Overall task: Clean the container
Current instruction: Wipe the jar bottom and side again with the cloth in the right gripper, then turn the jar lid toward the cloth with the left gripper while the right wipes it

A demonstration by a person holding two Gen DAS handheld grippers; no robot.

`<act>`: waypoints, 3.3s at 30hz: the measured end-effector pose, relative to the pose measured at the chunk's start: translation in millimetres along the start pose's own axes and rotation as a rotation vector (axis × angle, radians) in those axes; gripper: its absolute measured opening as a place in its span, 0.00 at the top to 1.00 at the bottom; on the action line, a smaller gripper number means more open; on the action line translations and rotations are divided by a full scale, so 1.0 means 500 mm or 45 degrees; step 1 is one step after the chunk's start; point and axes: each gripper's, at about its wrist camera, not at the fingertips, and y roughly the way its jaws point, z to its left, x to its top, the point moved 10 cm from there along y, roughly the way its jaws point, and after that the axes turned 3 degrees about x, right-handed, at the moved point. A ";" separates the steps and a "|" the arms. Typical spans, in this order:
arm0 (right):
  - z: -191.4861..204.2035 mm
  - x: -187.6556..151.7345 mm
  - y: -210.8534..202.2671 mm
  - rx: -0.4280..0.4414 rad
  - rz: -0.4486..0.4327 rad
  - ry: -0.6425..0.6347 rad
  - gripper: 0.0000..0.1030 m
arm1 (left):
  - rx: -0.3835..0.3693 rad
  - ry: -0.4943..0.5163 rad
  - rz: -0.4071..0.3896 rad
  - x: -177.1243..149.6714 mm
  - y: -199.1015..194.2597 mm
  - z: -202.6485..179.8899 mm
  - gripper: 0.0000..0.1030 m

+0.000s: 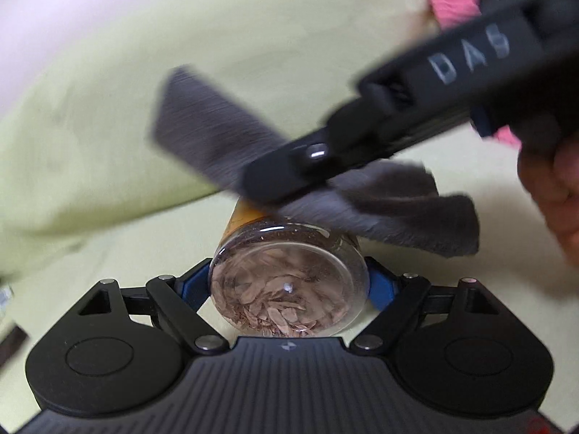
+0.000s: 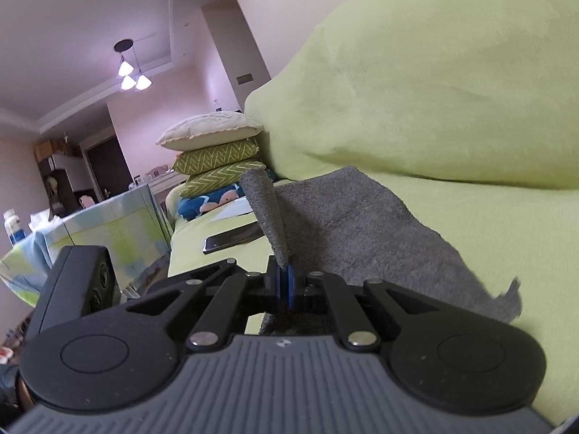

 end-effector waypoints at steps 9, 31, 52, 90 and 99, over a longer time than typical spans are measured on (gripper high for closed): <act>-0.088 0.019 -0.014 -0.192 -0.101 0.080 0.99 | 0.000 -0.010 0.007 0.000 -0.003 0.001 0.18; -0.087 0.020 -0.007 -0.200 -0.103 0.062 0.99 | -0.102 -0.335 0.059 -0.011 -0.018 0.038 0.15; -0.100 0.028 -0.037 -0.139 -0.139 0.254 0.97 | -0.010 -0.122 -0.068 0.038 -0.047 0.018 0.17; -0.169 0.019 -0.056 -0.256 -0.204 0.411 0.97 | -0.033 -0.267 0.119 0.066 0.035 0.002 0.17; -0.175 0.036 -0.077 -0.246 -0.269 0.404 0.97 | 0.005 -0.221 0.045 0.041 -0.007 -0.003 0.13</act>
